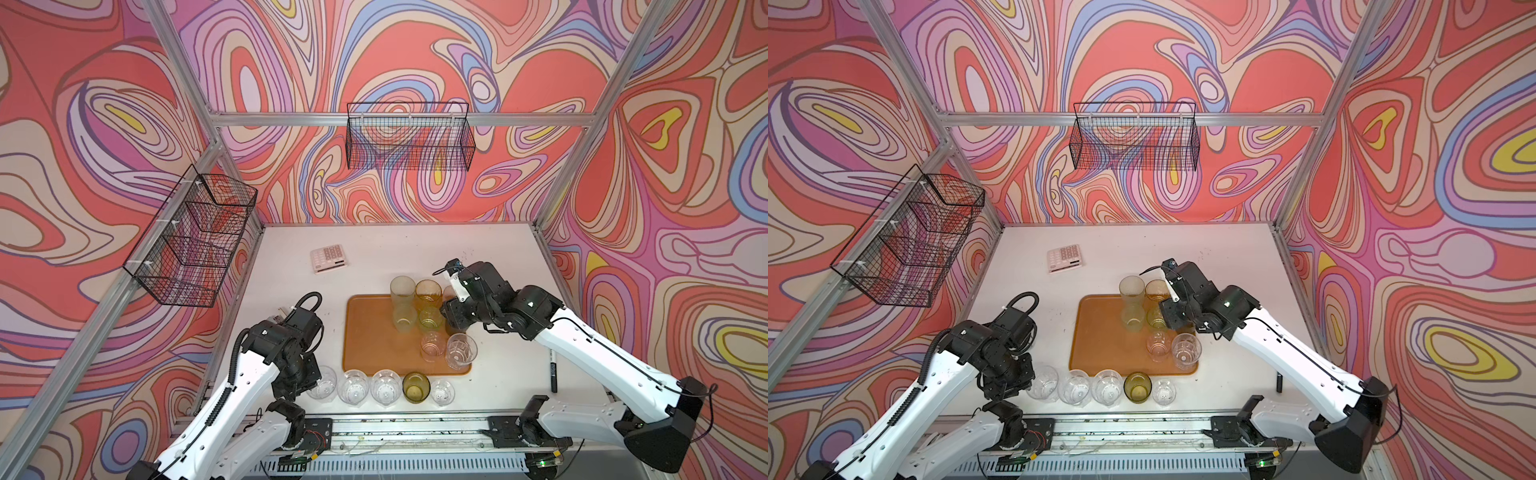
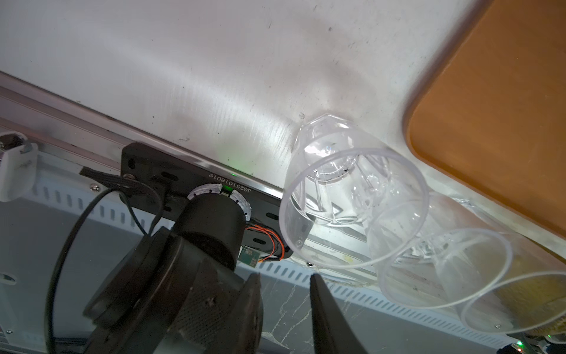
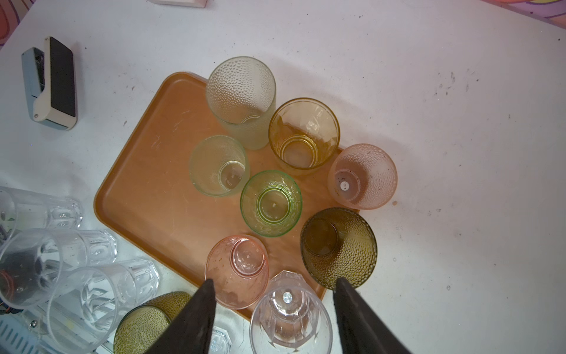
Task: Place the glasses into the tray
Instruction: 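Move the left gripper down to a clear cut-glass tumbler near the robot, then close the left gripper on the clear tumbler's rim and lift it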
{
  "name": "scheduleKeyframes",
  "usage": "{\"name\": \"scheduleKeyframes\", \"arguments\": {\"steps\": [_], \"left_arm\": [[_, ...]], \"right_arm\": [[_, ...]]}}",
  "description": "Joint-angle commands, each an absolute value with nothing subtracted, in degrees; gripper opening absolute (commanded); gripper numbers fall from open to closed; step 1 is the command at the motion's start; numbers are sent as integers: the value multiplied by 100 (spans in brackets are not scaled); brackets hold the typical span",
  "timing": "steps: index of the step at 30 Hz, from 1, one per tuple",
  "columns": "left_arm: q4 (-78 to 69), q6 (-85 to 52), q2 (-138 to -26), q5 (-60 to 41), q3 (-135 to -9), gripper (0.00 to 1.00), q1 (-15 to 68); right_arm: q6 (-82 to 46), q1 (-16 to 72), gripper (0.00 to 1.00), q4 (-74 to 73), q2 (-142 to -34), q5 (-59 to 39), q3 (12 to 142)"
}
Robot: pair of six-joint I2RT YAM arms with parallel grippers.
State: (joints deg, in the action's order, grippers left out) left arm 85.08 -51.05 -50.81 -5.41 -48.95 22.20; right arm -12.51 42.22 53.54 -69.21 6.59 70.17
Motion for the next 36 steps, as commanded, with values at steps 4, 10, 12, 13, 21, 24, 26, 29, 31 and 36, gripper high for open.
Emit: {"name": "scheduleKeyframes", "arguments": {"steps": [4, 10, 12, 13, 21, 24, 26, 29, 31, 36], "left_arm": [[8279, -5059, -5093, -745, -4647, 32, 1958], [8138, -4982, -5124, -859, -4549, 30, 1706], [8117, -5000, -5132, -884, -4519, 30, 1670], [8104, -5001, -5145, -895, -4509, 30, 1669], [7961, -5337, -5060, -909, -4342, 31, 1660], [8045, -5394, -5084, -844, -4355, 31, 1659], [8077, -5396, -5145, -837, -4359, 32, 1660], [8091, -5443, -5201, -831, -4342, 32, 1652], [8088, -5469, -5227, -789, -4341, 32, 1660], [8078, -5562, -5294, -766, -4307, 33, 1660]], "right_arm": [[-1213, 4263, 63, 5348, -6873, 692, 6998], [-1213, 4263, 63, 5372, -6859, 724, 6972], [-1213, 4260, 63, 5374, -6847, 747, 6963], [-1213, 4263, 63, 5374, -6838, 762, 6952], [-1170, 4263, 63, 5347, -6801, 843, 6926], [-1145, 4262, 64, 5318, -6806, 852, 6927], [-1127, 4263, 64, 5304, -6812, 868, 6929], [-1075, 4262, 64, 5248, -6805, 856, 6896], [-1033, 4263, 64, 5189, -6786, 891, 6860], [-901, 4259, 64, 5003, -6729, 971, 6823]]}}
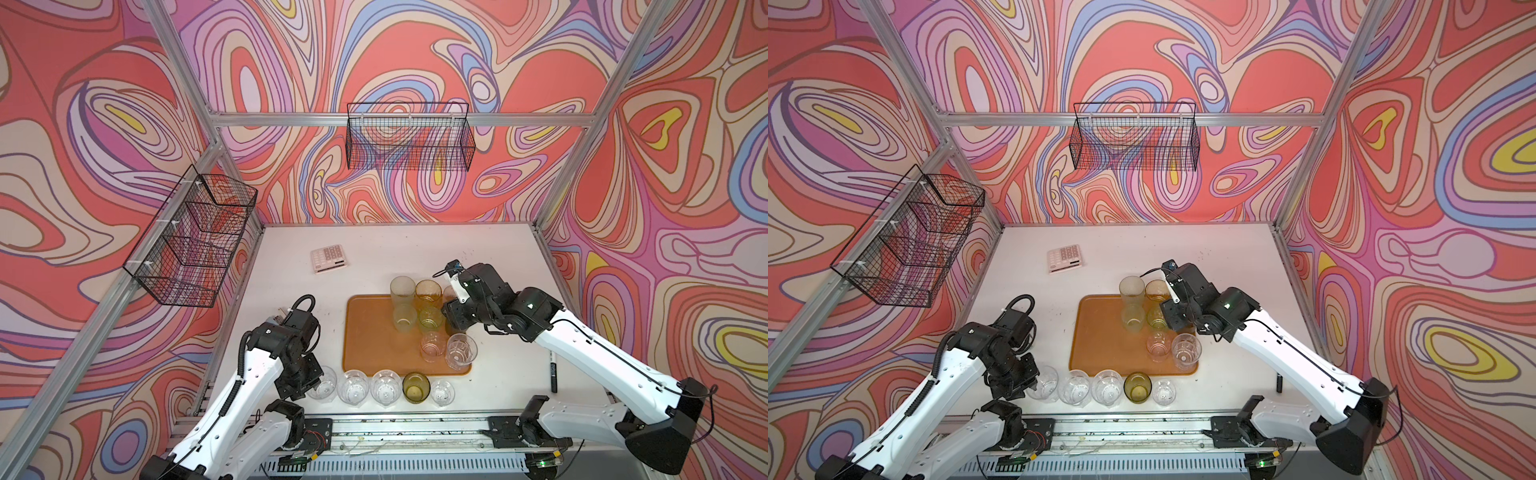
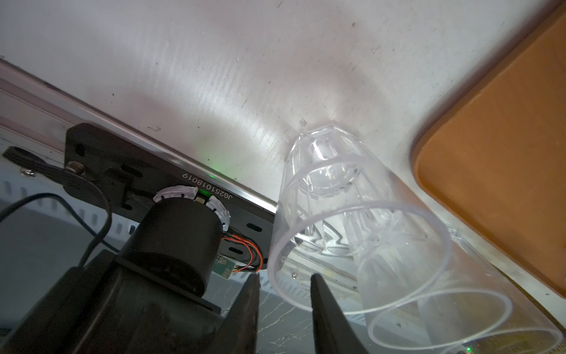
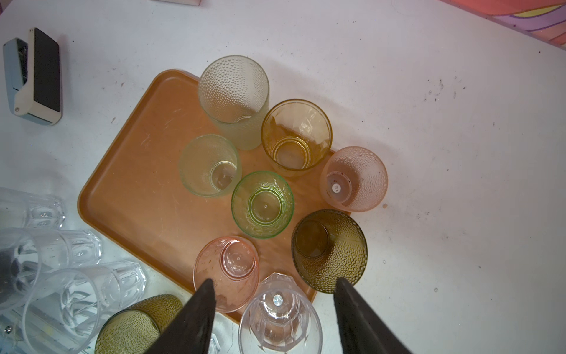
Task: Place the glasses into the tray
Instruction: 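Close the left gripper on the clear tumbler's rim and lift it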
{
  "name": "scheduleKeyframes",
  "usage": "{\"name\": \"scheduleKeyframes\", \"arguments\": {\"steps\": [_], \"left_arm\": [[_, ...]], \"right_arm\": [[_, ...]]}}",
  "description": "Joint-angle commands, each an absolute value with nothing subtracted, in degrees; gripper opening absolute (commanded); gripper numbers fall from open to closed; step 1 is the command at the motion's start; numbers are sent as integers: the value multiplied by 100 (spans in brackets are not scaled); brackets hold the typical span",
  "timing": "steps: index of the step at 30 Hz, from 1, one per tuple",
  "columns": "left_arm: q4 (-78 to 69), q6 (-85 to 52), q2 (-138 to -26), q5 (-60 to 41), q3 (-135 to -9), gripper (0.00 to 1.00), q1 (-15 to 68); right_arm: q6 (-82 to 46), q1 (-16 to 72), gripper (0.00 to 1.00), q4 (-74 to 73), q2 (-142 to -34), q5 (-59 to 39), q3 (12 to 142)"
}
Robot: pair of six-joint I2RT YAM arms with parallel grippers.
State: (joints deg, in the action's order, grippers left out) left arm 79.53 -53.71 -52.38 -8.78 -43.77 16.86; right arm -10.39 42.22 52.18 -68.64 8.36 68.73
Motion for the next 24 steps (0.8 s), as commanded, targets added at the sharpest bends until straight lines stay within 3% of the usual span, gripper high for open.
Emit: {"name": "scheduleKeyframes", "arguments": {"steps": [1, 24], "left_arm": [[8069, -5572, -5321, -780, -4300, 33, 1661], [7930, -5555, -5706, -418, -4359, 19, 1660]], "right_arm": [[-884, 4259, 64, 4977, -6732, 973, 6825], [-721, 4243, 64, 4852, -6531, 992, 6675]]}}
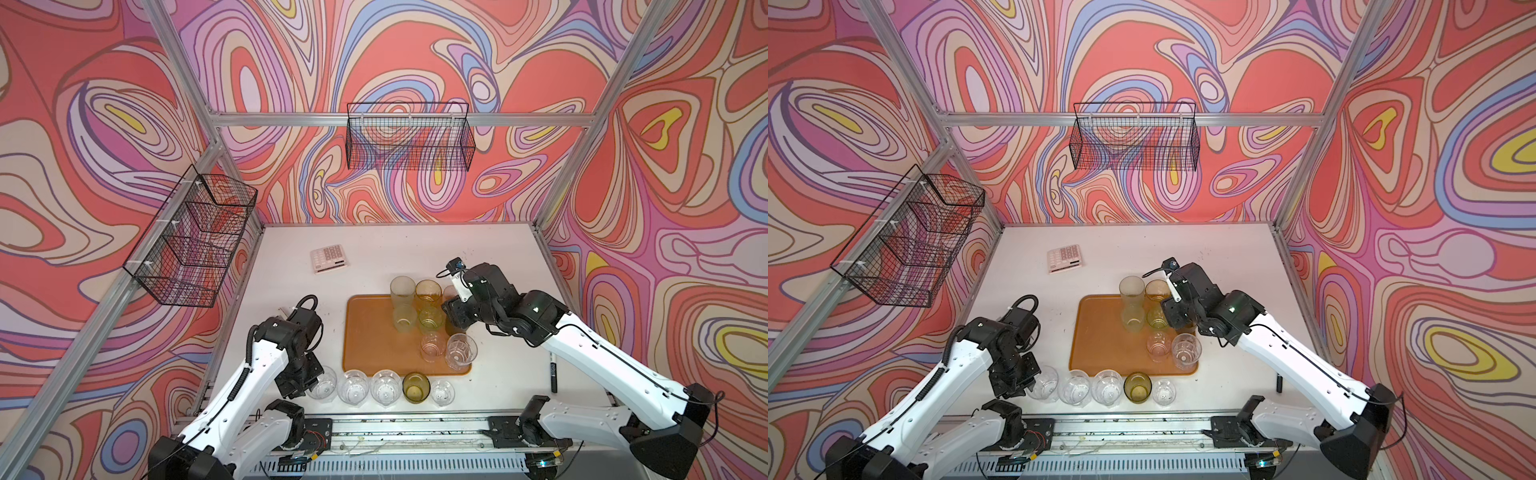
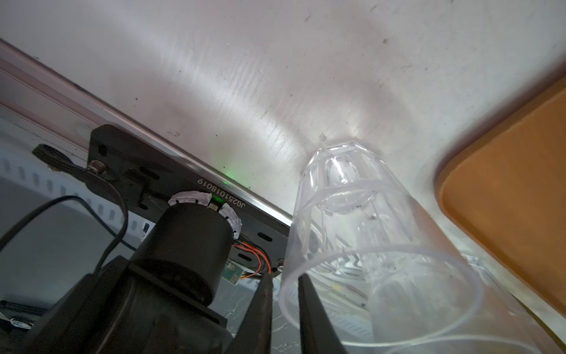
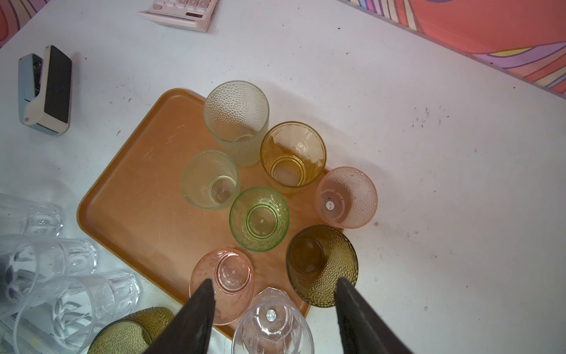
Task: Place the glasses into the tray
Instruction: 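Close the left gripper on the clear tumbler's rim and lift it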
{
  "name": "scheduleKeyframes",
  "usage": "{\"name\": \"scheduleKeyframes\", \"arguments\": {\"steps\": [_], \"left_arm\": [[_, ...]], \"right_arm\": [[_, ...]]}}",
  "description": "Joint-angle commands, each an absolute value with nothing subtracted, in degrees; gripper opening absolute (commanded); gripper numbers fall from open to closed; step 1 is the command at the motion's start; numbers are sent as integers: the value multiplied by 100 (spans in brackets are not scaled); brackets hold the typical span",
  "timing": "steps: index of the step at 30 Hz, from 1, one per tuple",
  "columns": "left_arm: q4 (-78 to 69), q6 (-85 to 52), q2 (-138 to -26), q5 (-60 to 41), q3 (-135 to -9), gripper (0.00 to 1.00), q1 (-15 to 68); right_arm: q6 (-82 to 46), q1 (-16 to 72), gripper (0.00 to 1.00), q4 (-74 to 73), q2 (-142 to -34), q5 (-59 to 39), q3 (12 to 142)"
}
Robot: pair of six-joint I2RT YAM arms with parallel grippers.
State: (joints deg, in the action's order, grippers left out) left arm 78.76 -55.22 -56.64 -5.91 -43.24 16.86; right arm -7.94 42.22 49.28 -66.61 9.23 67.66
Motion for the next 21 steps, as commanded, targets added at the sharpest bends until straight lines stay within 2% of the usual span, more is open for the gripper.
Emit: {"name": "scheduleKeyframes", "arguments": {"steps": [1, 10, 21], "left_arm": [[7920, -5555, -5721, -418, -4351, 18, 1654], [7787, -5546, -5787, -293, -4333, 15, 1656], [7756, -5467, -5827, -110, -4431, 5, 1643]], "right_arm": [[-712, 4238, 64, 4852, -6522, 1002, 6663], [-694, 4193, 64, 4837, -6521, 964, 6636], [-650, 4157, 64, 4860, -6574, 837, 6726]]}}
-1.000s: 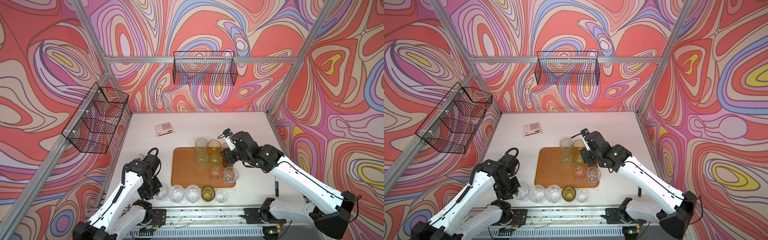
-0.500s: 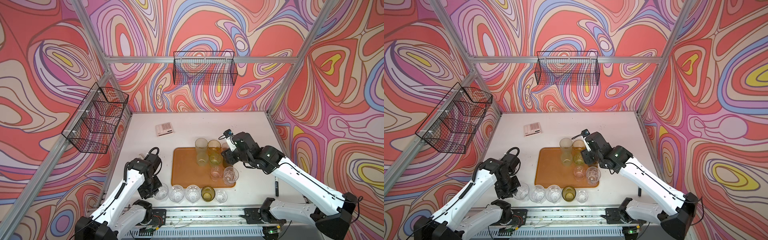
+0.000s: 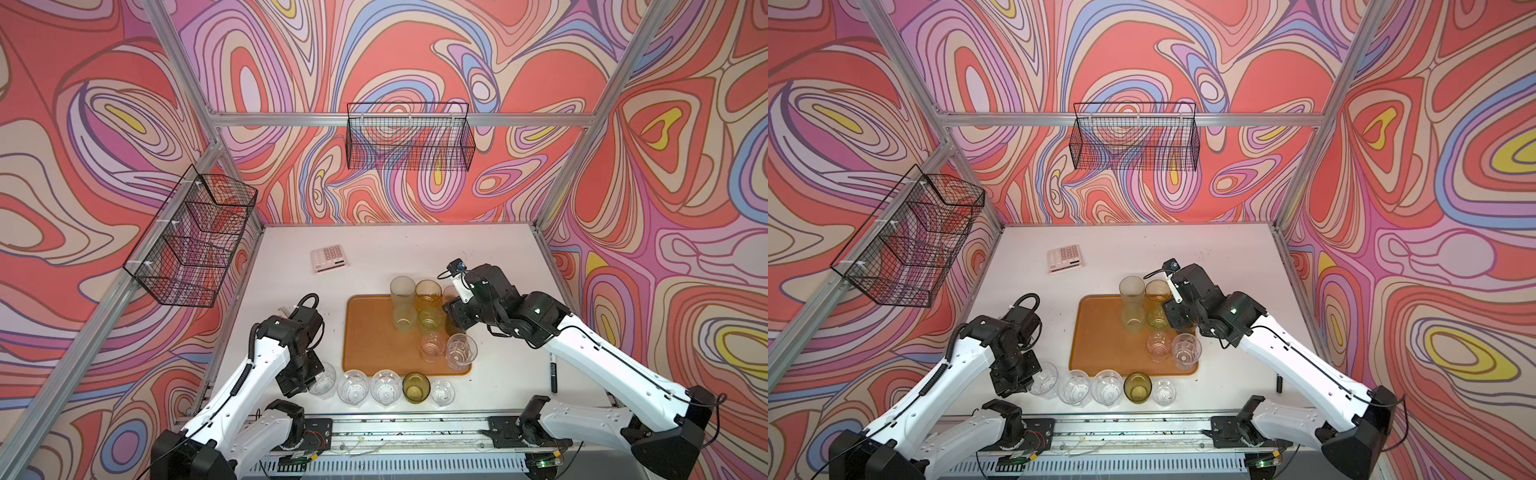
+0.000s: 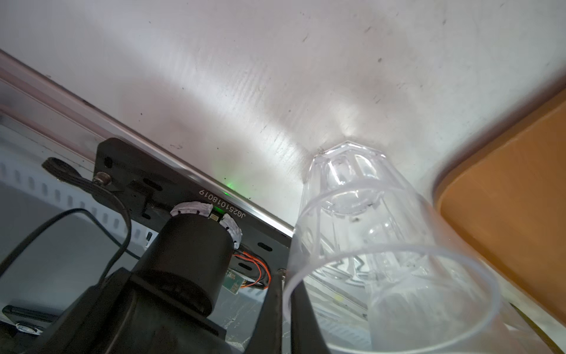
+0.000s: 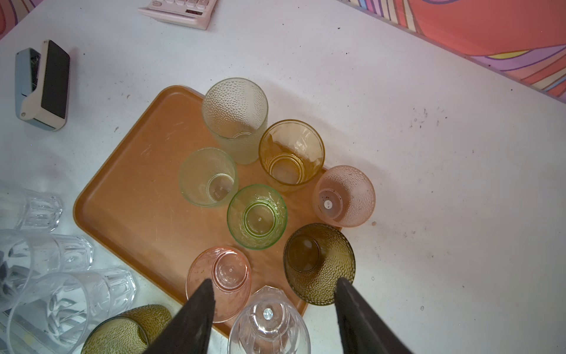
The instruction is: Place the glasses into the tray
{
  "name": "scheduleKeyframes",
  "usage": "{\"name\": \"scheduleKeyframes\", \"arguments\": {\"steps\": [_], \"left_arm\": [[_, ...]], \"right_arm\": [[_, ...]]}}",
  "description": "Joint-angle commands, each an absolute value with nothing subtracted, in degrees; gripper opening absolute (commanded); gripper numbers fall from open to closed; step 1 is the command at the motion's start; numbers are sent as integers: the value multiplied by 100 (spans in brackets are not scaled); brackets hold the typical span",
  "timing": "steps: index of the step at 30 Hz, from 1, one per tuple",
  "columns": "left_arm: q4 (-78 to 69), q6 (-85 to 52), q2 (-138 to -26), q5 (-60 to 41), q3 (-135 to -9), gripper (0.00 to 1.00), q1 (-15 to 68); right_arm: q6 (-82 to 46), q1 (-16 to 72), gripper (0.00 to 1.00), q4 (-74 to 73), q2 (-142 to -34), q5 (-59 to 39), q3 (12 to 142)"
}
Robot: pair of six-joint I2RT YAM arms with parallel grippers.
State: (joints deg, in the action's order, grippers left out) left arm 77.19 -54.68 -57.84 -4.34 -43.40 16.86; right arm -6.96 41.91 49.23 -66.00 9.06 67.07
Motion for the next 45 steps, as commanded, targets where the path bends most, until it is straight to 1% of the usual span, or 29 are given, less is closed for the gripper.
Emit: {"name": "scheduleKeyframes", "arguments": {"steps": [1, 5, 16, 19, 26, 33, 37, 42, 45], "left_arm": [[7774, -5446, -5826, -92, -4456, 5, 1638], [7878, -5314, -5840, -14, -4627, 0, 1599], [8167, -4512, -6140, 362, -5637, 0, 1535], [8099, -4203, -6224, 266, -5940, 0, 1531], [8045, -3599, -6830, 58, -6718, 0, 1530], [7912, -3240, -7355, -635, -7140, 0, 1533], [7928, -3077, -7556, -793, -7314, 0, 1567], [7824, -3022, -7720, -895, -7470, 0, 1802], [7642, -3151, -7810, -922, -7470, 0, 2107]], "right_arm": [[-657, 4157, 64, 4860, -6582, 821, 6732], [-688, 4156, 64, 4852, -6614, 782, 6754], [-753, 4157, 64, 4960, -6694, 699, 6914], [-819, 4155, 64, 5009, -6744, 650, 6969], [-969, 4157, 63, 5105, -6855, 578, 7128], [-1174, 4157, 63, 5250, -6977, 599, 7258], [-1321, 4157, 63, 5243, -7014, 586, 7278], [-1461, 4157, 63, 5203, -7020, 564, 7286], [-1508, 4157, 63, 5255, -7027, 557, 7351]]}}
